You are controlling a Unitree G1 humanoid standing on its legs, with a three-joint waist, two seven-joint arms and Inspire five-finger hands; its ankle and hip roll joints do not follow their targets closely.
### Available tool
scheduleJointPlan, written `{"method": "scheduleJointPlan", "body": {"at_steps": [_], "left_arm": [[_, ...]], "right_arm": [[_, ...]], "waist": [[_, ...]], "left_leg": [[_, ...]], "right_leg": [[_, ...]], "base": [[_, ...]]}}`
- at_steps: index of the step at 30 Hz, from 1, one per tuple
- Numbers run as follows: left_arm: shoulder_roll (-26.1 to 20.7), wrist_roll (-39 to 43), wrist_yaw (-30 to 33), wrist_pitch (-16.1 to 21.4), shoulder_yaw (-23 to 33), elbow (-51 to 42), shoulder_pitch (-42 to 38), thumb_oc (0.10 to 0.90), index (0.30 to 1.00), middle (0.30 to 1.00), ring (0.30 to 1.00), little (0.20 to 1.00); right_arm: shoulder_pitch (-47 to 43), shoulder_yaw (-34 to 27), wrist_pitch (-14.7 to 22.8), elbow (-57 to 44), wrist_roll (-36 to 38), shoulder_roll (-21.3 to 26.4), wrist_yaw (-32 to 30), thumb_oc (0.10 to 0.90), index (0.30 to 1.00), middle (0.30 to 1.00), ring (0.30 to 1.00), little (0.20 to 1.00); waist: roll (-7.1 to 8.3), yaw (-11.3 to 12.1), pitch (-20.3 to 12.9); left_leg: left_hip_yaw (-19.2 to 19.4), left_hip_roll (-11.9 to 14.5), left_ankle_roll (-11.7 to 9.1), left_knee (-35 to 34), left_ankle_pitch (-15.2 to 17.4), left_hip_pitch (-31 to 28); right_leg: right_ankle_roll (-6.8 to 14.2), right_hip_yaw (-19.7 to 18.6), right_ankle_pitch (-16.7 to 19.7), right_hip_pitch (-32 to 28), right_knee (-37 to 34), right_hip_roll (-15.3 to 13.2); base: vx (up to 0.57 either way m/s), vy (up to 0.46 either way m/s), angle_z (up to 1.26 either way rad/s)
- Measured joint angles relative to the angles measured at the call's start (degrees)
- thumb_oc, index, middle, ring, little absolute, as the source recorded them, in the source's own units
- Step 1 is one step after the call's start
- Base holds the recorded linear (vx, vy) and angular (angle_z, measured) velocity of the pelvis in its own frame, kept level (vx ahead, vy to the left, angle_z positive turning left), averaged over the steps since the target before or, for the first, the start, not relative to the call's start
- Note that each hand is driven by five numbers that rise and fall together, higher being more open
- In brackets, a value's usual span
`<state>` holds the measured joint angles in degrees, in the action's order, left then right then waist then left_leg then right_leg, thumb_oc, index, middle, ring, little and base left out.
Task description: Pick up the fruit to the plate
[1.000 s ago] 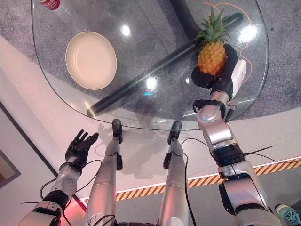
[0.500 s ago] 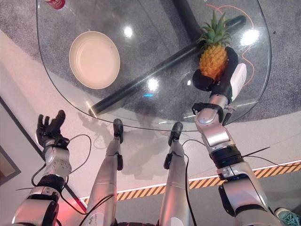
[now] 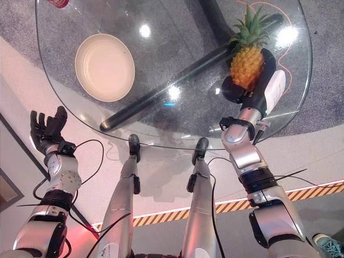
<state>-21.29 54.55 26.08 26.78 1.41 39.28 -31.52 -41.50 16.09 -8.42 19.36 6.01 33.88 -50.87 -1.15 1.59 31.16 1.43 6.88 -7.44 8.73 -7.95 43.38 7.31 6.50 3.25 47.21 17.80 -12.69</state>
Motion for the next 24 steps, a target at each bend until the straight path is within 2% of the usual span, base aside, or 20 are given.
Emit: {"method": "scheduleJointPlan", "body": {"at_steps": [10,16,24], "left_arm": [[0.15,-3.94,2.24,2.3,0.05,-6.21,0.0,0.8,0.9,0.9,0.9,0.9],[0.37,-10.43,2.6,3.75,0.05,-11.48,0.02,0.8,0.9,0.9,0.9,0.9],[0.39,-12.68,-1.9,3.95,-0.05,-16.95,-0.28,0.8,0.9,0.9,0.9,0.9]], "right_arm": [[1.91,-0.68,4.45,-2.13,-6.19,-0.55,-1.73,0.1,0.3,0.3,0.3,0.2],[2.29,-0.73,6.25,-3.91,-11.13,-0.79,-1.7,0.1,0.3,0.3,0.3,0.2],[2.38,-0.73,9.82,-4.78,-14.92,-1.02,-1.36,0.1,0.3,0.3,0.3,0.2]], "waist": [[0.0,-0.11,0.0],[0.0,-0.02,0.01],[0.01,0.0,0.01]], "left_leg": [[-0.12,0.0,-0.03,-0.53,-0.02,0.05],[-0.2,0.0,-0.06,-0.72,-0.04,0.06],[-0.2,0.0,-0.07,-0.71,-0.05,0.05]], "right_leg": [[0.01,0.17,-0.24,0.21,0.0,-0.04],[0.02,0.34,-0.39,0.24,0.0,-0.09],[0.02,0.44,-0.42,0.21,0.04,-0.14]], "base": [[0.0,0.0,0.0],[0.0,0.0,0.0],[0.0,0.0,0.0]]}}
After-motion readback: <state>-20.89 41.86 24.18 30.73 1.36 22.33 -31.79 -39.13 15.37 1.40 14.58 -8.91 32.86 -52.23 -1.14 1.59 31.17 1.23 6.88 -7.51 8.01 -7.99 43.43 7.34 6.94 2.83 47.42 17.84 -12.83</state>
